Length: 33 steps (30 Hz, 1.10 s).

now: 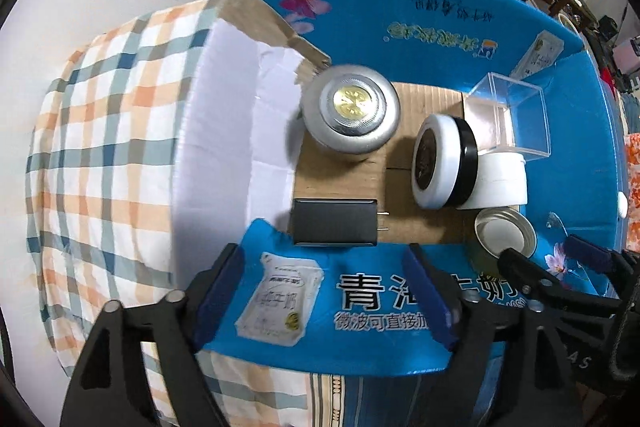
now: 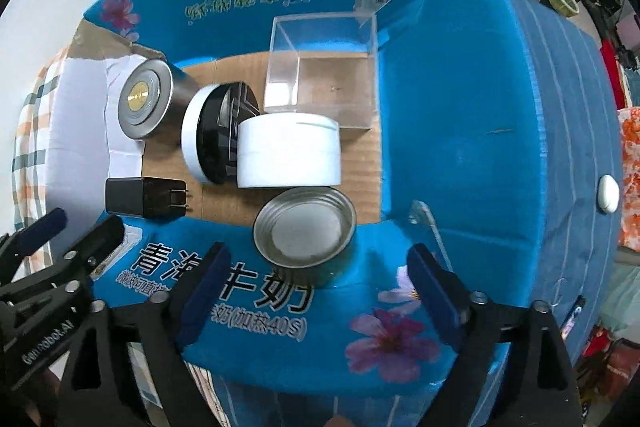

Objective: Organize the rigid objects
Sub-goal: 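Lift both open tools out of the box toward the bottle and earbud case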

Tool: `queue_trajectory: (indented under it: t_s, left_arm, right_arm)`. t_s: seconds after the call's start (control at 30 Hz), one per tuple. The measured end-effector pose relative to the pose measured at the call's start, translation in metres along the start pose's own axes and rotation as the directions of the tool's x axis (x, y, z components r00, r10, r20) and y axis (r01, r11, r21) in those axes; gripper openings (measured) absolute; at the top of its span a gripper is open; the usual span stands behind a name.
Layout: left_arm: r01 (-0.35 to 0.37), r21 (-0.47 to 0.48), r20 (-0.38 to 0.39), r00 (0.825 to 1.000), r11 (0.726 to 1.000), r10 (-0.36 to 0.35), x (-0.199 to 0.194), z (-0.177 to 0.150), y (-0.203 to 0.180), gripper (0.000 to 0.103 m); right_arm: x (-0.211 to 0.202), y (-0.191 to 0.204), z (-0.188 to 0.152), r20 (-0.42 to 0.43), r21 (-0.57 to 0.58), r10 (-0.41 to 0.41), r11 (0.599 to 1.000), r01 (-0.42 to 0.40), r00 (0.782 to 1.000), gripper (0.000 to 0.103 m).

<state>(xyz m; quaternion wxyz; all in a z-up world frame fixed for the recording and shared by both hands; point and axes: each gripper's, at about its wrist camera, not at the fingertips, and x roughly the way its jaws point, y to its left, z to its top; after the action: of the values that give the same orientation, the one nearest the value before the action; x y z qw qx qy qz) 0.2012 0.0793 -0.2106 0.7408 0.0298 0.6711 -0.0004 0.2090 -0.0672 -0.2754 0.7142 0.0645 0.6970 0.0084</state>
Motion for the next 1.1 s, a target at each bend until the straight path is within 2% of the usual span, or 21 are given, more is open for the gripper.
queue_trajectory:
  t_s: [0.03,0.07,0.13,0.17,0.5,0.9,1.1]
  left_arm:
    - [0.005,-0.008,0.008,1.0,1.0,-0.005,-0.004,-0.001,0.002,0.085]
    - [0.008,-0.016,0.013,1.0,1.0,-0.008,-0.006,-0.001,0.008,0.087]
    - [0.001,-0.035,0.026,1.0,0.999,0.0,-0.01,-0.005,0.014,0.101]
    - [0.004,-0.04,0.032,0.999,0.999,-0.003,-0.013,-0.006,0.014,0.103]
    - [0.002,-0.062,0.108,0.994,0.998,0.005,-0.055,-0.016,0.023,0.103]
    - [0.0,-0.054,0.241,0.97,0.999,0.013,-0.122,-0.035,0.019,0.103]
    - [0.008,-0.05,0.282,0.959,0.999,0.007,-0.142,-0.043,0.014,0.103]
  right_arm:
    - [-0.004,-0.001,0.0,0.006,-0.004,0.005,1.0,-0.005,1.0,0.102]
    - [-0.008,-0.004,0.0,0.012,-0.006,0.013,1.0,-0.013,1.0,0.103]
    - [-0.016,-0.007,-0.002,0.025,-0.012,0.013,1.0,-0.012,1.0,0.103]
    - [-0.021,-0.007,-0.002,0.036,-0.019,0.008,1.0,-0.008,0.999,0.103]
    - [-0.082,-0.002,-0.026,0.135,-0.066,0.007,0.998,0.002,0.991,0.103]
    - [-0.167,-0.006,-0.058,0.241,-0.057,0.043,0.998,-0.03,0.969,0.103]
    - [-0.19,-0.012,-0.069,0.263,-0.04,0.065,0.998,-0.056,0.963,0.103]
